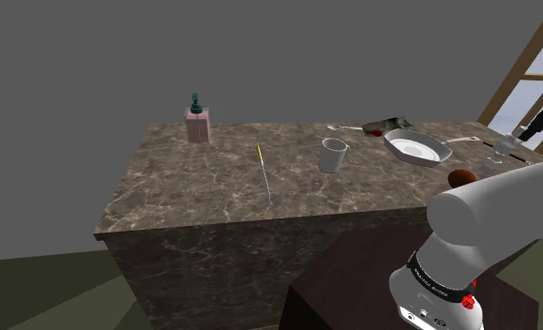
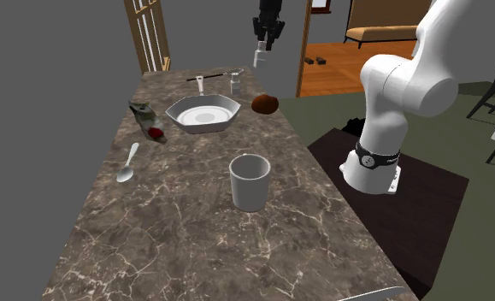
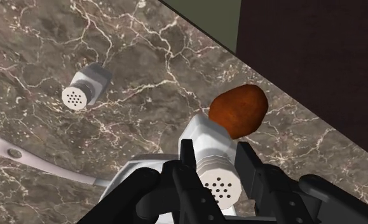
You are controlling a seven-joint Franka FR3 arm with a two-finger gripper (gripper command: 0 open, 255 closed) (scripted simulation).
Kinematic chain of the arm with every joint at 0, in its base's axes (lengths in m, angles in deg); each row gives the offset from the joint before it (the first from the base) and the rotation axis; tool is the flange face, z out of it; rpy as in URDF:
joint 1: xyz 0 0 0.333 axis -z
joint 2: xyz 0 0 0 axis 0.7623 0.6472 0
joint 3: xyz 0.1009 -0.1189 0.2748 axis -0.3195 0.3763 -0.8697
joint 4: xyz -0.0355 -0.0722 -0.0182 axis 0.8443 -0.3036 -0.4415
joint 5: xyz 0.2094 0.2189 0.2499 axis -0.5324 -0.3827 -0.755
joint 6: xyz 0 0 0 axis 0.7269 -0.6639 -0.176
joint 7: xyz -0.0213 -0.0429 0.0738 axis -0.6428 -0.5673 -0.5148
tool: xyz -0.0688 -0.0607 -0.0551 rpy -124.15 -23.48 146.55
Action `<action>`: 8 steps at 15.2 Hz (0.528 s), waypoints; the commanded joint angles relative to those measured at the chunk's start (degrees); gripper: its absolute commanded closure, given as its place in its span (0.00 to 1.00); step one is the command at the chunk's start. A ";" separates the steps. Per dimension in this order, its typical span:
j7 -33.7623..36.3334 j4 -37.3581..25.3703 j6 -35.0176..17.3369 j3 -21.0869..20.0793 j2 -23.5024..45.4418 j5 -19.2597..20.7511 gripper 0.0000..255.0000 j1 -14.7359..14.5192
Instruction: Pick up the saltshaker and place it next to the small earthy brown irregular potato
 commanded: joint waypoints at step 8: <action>-1.09 5.46 -7.10 3.41 1.48 0.40 1.00 -0.69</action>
